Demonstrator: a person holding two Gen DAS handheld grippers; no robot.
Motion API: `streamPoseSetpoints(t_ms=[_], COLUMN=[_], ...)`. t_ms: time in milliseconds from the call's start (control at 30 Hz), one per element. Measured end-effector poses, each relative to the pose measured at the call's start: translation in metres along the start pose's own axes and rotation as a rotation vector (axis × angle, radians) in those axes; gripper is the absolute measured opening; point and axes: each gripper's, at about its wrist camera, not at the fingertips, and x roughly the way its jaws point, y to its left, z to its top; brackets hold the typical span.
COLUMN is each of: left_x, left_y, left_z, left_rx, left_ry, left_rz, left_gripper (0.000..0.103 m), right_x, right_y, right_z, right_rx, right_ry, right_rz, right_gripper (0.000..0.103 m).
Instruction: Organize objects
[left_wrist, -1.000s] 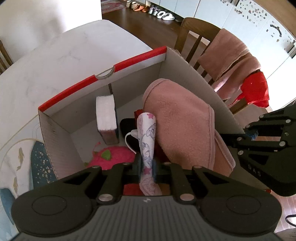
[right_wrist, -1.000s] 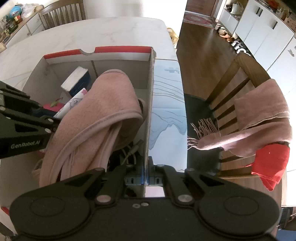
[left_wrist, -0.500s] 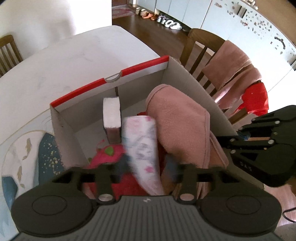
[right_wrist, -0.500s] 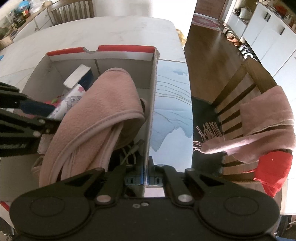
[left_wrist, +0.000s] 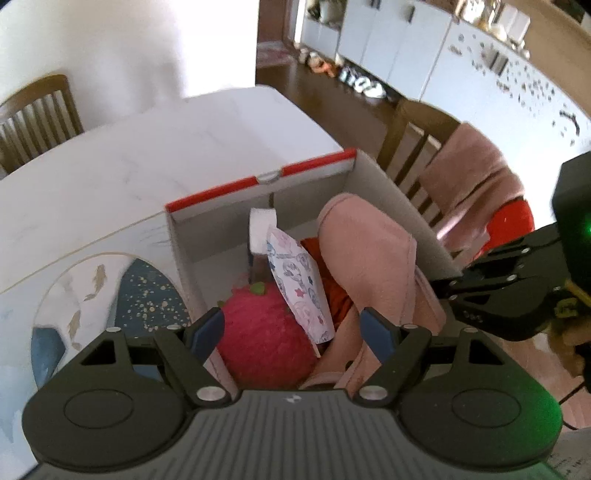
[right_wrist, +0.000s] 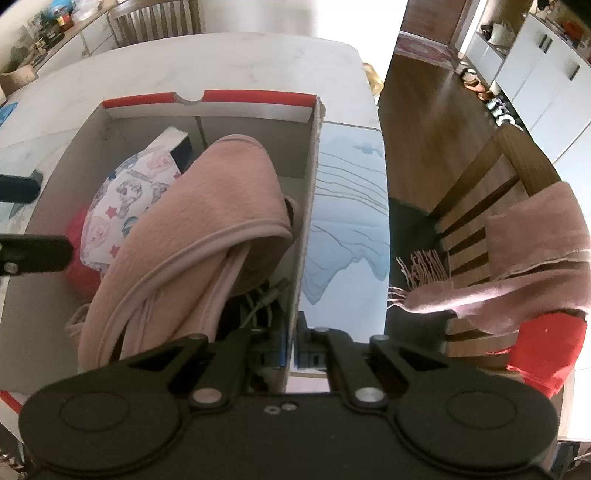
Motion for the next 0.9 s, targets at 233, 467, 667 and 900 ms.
streamPoseSetpoints(t_ms=[233,467,667,900], left_x=[-0.038,-0.057,-0.068,-0.087], left_y=[0.011,0.026,0.031,0.035], left_z=[-0.016,-0.028,-0.047,-0.071], left_rx=[-0.09,-0.125,-0.089,-0.061], left_ry=[-0.098,-0.153,-0.175,-0.227], left_rz=[-0.037,-0.086,-0.094,-0.107], left_gripper=[0.08,0.08,0.085,0.101], right_x=[-0.009,-0.032,-0.074,-0.121], right_y=[-0.001,0.0,0.016,0.05], right_z=[0.0,-0.008,-0.028,-0.059], right_rx=[0.005,0.041,0.06,0.076], right_ry=[-0.014,-0.048,-0.145,-0.299], right_rz=[-0.006,-0.01,0.052,0.072], right_gripper=[0.013,0.021,0.031,0.045])
